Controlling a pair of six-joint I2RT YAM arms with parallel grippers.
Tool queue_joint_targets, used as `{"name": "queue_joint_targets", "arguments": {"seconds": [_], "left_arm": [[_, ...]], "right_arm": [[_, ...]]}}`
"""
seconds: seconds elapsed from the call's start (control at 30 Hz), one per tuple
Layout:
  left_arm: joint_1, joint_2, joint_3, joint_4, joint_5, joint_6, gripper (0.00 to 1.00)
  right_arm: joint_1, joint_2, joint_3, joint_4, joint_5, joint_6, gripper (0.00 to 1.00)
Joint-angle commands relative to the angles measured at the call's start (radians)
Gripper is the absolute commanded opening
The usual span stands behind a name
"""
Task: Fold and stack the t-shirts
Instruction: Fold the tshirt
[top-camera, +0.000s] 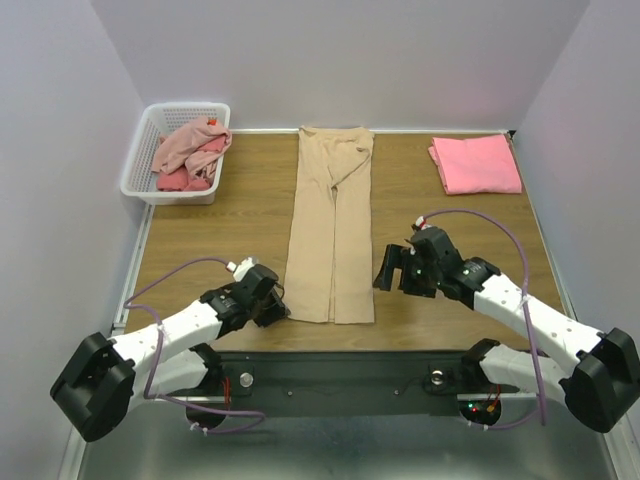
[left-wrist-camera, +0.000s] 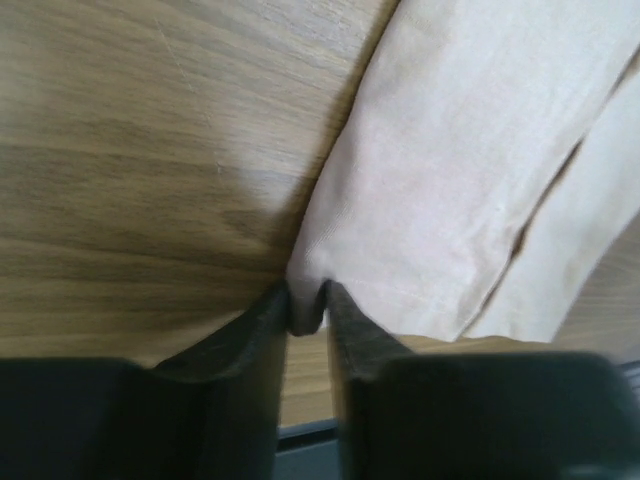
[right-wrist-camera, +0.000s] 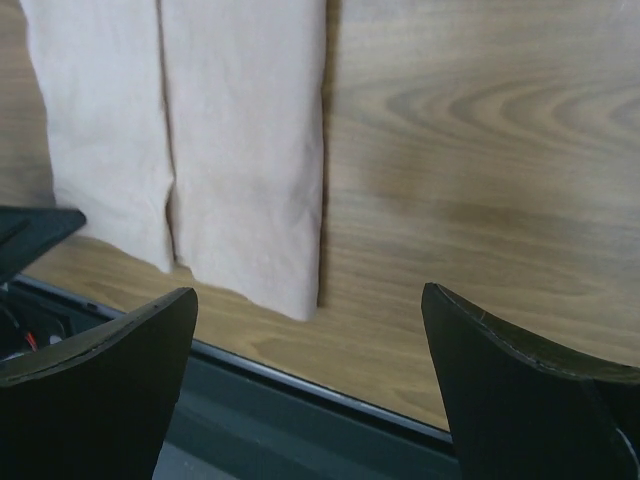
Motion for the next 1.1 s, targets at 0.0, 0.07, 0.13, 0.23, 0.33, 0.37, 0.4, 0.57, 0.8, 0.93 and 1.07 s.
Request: {"name": "queue_joint_targets", "arguments": {"seconds": [0.0,0.07,0.13,0.23,0.33,0.37,0.4,0.57,0.8,0.93,1.07], "left_arm": [[-0.004,0.068,0.045,-0.036,-0.004,0.046,0.26],[-0.003,0.074,0.045,-0.041,0.001,0.050,0.18],[-0.003,0.051,0.037,-0.041,0.004,0.041,0.15],[-0.004,0.013,0.017,-0.039,0.007,0.026,0.10],[-0.003,-0.009,0.005,-0.039,0.010,0.019,0.09],[-0.003,-0.016,0.000,-0.041,0.011,0.015,0.07],[-0.003,-0.020,-0.003,-0.041,0.013,0.013,0.06],[-0.004,-0.026,-0.015,-0.018,0.027,0.006,0.01],[-0.003,-0.017,-0.028,0.013,0.037,0.000,0.00],[-0.006,-0.015,-0.029,0.034,0.048,0.003,0.00],[-0.006,-0.012,-0.031,0.043,0.053,0.004,0.00]], "right_arm": [[0.000,-0.031,-0.071,0.040,-0.106,0.050,1.00],[0.000,-0.025,-0.102,0.043,-0.120,0.067,1.00],[0.000,-0.017,-0.117,0.054,-0.132,0.073,1.00],[0.000,0.010,-0.122,0.078,-0.204,0.061,1.00],[0.000,0.036,-0.142,0.106,-0.287,0.065,0.99],[0.001,0.041,-0.159,0.110,-0.316,0.070,0.98],[0.001,0.047,-0.169,0.115,-0.325,0.076,0.98],[0.003,0.112,-0.212,0.231,-0.417,0.125,0.89],[0.018,0.193,-0.217,0.276,-0.431,0.159,0.74],[0.024,0.216,-0.223,0.288,-0.408,0.176,0.63],[0.026,0.227,-0.223,0.298,-0.343,0.193,0.51]]}}
